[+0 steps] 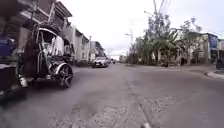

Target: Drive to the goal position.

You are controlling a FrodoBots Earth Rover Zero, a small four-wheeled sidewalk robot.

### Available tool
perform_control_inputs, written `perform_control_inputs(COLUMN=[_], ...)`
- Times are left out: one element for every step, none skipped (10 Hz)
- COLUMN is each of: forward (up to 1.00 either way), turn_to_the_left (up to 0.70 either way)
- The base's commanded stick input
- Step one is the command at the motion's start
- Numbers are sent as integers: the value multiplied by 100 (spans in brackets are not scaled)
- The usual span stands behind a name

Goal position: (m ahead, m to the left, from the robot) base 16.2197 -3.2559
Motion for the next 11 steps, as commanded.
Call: perform_control_inputs(forward=[70,70,70,70,70,70,70,70,70,70,70], turn_to_the_left=[0,0,0,0,0,0,0,0,0,0,-28])
